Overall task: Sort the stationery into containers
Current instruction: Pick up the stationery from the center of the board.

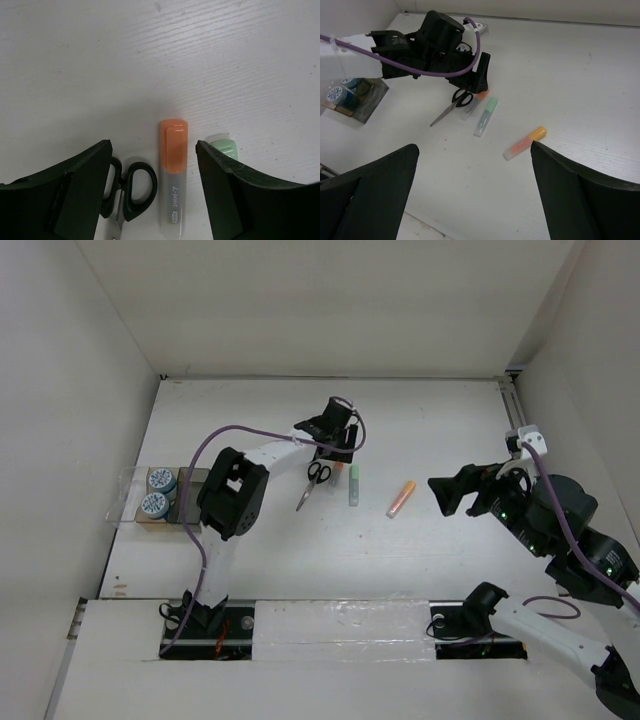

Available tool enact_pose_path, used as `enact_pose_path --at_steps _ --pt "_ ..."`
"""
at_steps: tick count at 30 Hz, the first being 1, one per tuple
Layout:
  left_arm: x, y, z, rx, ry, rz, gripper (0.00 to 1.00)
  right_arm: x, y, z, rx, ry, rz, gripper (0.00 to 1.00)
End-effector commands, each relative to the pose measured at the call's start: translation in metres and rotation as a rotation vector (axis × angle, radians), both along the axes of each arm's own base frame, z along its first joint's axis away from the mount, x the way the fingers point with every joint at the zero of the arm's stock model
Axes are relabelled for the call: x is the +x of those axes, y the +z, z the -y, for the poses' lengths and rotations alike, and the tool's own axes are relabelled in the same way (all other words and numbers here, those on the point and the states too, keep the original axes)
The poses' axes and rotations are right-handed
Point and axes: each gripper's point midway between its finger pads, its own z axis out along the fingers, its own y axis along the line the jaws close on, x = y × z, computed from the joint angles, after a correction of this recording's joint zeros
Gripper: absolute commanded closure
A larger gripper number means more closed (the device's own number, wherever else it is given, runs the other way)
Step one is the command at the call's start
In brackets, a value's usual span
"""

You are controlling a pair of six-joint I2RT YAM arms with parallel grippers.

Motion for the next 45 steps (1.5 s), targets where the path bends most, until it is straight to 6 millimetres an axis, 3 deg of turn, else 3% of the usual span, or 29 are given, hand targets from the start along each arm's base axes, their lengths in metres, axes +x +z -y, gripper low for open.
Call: enact_pose_path --at_steps 1,11,19,25,30,35,38,42,45 --pt "0.005 0.000 0.006 -0.006 -0.027 0.007 0.36 -0.001 0.010 -0.005 0.020 0.029 0.039 0.00" --pt "0.004 -0.023 0.010 0.006 -0.049 -0.029 0.43 0.001 0.008 -0.007 0.014 0.029 0.032 0.00" --pt "-0.004 -0.033 0.000 0.025 -0.011 -0.056 0.65 0.002 0.010 -0.007 0.020 0.029 0.039 0.00" --pt "-0.009 -0.041 -0.003 0.033 0.006 -0.086 0.99 0.003 0.010 -0.011 0.022 0.038 0.038 0.00" --pt "-0.009 -0.035 0.004 0.004 -0.004 -0.093 1.00 0.003 0.010 -0.011 0.022 0.038 0.038 0.00" --pt "0.003 0.020 0.015 -0.077 0.018 -0.019 1.00 0.002 0.008 -0.010 0.016 0.038 0.032 0.00" --pt "0.007 0.066 0.018 -0.134 0.023 0.042 1.00 0.001 0.010 -0.009 0.022 0.038 0.038 0.00" --pt "0.013 0.125 0.010 -0.170 0.075 0.135 1.00 0.001 0.010 -0.009 0.022 0.038 0.038 0.00" --pt "0.022 0.168 -0.014 -0.197 0.165 0.197 1.00 0.002 0.012 -0.009 0.022 0.038 0.039 0.00"
